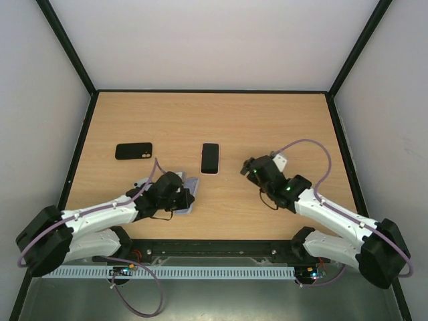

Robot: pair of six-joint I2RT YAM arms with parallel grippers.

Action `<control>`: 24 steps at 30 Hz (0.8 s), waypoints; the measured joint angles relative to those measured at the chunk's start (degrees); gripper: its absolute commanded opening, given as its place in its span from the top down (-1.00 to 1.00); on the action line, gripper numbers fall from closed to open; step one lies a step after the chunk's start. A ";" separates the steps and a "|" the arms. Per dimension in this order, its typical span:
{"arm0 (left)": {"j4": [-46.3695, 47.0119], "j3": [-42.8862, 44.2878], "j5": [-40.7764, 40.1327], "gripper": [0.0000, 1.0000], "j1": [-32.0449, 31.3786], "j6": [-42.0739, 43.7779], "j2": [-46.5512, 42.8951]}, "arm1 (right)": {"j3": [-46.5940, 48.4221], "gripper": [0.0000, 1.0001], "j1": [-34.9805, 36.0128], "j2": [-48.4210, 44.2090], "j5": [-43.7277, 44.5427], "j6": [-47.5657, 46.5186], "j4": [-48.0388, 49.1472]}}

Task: Put the phone into the phone case

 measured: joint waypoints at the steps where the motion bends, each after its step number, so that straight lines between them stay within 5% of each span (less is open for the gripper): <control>1: 0.52 0.00 -0.28 0.88 -0.59 -0.15 1.36 | -0.20 -0.98 -2.56 -0.35 0.22 -0.39 -1.53; 4: 1.90 0.00 -1.05 0.75 -2.29 -0.74 4.90 | -0.68 -0.98 -8.74 -0.44 0.92 -1.03 -6.16; 15: 3.98 1.03 -2.16 -0.39 -3.37 -2.34 6.95 | -0.74 -0.98 -18.64 4.39 2.95 -0.57 -17.57; 24: -1.81 1.66 -7.28 -0.85 1.18 -1.14 0.61 | -2.27 -0.95 -26.64 5.40 4.35 -1.44 -18.82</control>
